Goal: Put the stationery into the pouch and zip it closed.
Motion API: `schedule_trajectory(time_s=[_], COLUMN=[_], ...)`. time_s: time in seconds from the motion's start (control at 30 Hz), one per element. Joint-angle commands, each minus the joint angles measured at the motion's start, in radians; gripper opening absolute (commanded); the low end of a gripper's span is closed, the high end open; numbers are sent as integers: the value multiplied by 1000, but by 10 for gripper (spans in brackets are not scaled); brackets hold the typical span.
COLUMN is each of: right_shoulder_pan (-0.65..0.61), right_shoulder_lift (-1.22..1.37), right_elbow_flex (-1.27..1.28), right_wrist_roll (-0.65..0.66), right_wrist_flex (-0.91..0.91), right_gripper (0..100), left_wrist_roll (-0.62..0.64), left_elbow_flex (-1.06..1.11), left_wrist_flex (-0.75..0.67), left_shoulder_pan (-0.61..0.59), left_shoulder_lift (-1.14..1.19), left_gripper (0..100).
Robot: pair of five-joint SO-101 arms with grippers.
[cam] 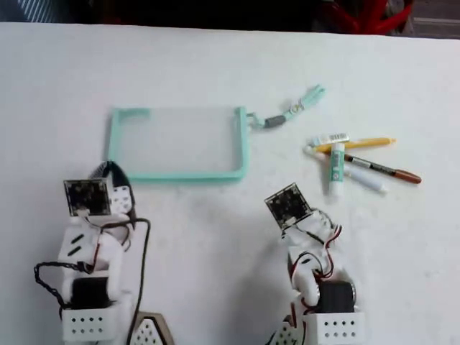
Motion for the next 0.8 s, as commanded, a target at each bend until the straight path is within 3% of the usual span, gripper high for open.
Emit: schedule_trajectory(time_s=[0.0,0.13,0.27,0.47,0.53,0.77], right_shoulder_pan=[-4,41,73,79,77,65], right_shoulder_lift=[-5,-5,-8,-5,-4,-8], right_elbow_flex=[9,9,9,9,9,9], right_wrist_roll=[5,6,6,6,3,6], right_wrist_flex=[-13,5,-48,-67,-47,61], right_gripper=[311,273,9,229,279,262], left_wrist_roll=[9,3,-44,-311,-351,-359], left_elbow_flex=[-3,-3,-3,-3,-3,-3], left_wrist_flex=[52,109,137,299,322,321], left_shoulder_pan=[125,213,289,452,473,470], left_shoulder_lift=[-7,-8,-5,-10,-10,-10], left_gripper=[158,217,177,28,28,26])
